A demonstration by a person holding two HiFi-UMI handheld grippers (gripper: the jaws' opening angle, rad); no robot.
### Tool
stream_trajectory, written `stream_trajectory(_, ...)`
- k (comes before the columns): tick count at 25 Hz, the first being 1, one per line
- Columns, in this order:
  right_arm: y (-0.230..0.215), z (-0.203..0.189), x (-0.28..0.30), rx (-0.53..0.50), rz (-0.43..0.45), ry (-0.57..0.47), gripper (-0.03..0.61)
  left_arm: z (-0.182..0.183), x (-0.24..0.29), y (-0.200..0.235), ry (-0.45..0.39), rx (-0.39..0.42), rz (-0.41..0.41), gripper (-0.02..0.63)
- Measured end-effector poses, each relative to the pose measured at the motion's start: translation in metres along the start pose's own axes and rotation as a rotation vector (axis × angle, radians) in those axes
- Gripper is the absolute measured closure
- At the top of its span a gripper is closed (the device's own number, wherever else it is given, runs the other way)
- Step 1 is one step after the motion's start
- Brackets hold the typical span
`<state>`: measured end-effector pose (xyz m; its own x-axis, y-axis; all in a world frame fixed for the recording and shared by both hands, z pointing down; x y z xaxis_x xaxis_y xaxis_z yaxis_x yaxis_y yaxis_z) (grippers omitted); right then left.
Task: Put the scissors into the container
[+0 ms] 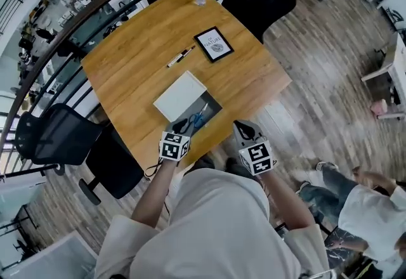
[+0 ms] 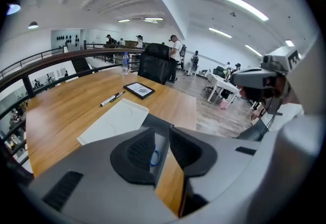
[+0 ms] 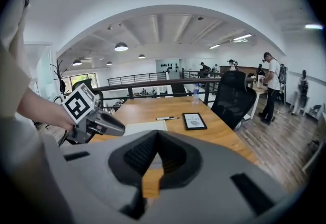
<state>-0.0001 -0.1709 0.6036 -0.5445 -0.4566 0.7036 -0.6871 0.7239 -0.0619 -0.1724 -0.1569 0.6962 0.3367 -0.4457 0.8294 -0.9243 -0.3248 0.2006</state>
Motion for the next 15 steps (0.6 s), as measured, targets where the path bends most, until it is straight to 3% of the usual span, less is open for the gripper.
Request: stream_trajectory(15,-0.021,-0.006,-0.062,-0.119,0.139,-0.076,0.575,-0.012,-0.078,-0.072,-0.202,-0.192,0.153,0.584)
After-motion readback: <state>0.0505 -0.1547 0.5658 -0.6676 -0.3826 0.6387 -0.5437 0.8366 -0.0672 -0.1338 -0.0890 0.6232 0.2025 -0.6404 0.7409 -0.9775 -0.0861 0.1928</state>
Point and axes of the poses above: the fingertips, and each gripper's own axes: x forward along the fingers, y to its left, z out of its top, the point moved 1 cm from there along -x, backward along the fingers, and after that the axes turned 13 degrees about y, right-handed, at the moved point
